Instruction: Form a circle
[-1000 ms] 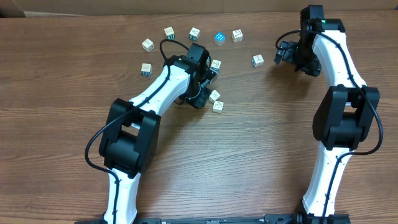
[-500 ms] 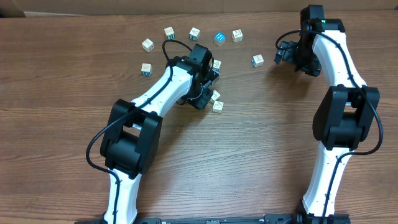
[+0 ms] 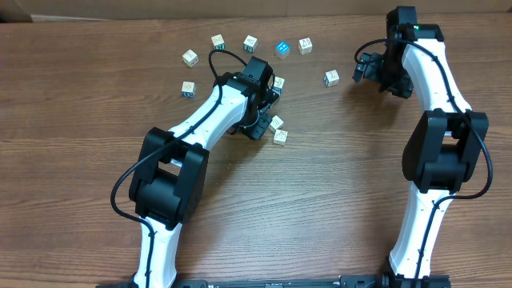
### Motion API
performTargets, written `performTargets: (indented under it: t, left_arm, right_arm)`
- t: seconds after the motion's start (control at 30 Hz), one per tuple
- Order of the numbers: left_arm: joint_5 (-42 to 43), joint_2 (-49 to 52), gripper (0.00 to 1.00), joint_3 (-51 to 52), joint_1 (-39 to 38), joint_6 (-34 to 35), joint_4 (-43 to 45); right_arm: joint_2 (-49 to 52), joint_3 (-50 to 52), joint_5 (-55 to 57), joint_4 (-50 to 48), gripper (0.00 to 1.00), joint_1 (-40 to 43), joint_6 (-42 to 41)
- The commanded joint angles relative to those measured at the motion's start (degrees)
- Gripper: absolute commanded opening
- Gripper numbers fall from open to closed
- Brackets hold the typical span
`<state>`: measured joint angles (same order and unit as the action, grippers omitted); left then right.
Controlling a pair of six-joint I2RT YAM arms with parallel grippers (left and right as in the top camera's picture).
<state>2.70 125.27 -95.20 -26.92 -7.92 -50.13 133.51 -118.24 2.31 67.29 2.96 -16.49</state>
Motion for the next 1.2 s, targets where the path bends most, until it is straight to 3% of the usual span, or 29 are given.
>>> performTargets:
  t: [0.0,0.23,0.43,0.6,1.17]
  left_arm:
    - [-0.76,-0.11,0.37,0.35,-0.13,-0.68,0.04]
    - [-0.11,-0.15,0.43,0.11,-0.13,-0.66,-0.42]
    - [-0.09,-0.15,0.33,0.04,-0.13,-0.66,-0.42]
    - [0.42,-0.15,0.31,0.04,-0.13,-1.05,-0.68]
    - [1.77,-0.15,0.35,-0.04,-0.13,-5.88,-2.08]
  right_arm:
    - [-1.40,-1.25,0.15,-0.13,1.00,0.07,-0.24]
    - [-1.40,-1.25,0.15,-0.13,1.00,0.07,-0.24]
    - [-1.40,-1.25,0.15,-0.13,1.00,0.07,-0.24]
    - [-1.40,-1.25,0.15,-0.13,1.00,0.07,-0.24]
    - [-1.40,-1.25,0.17,-0.13,1.00,0.07,-0.24]
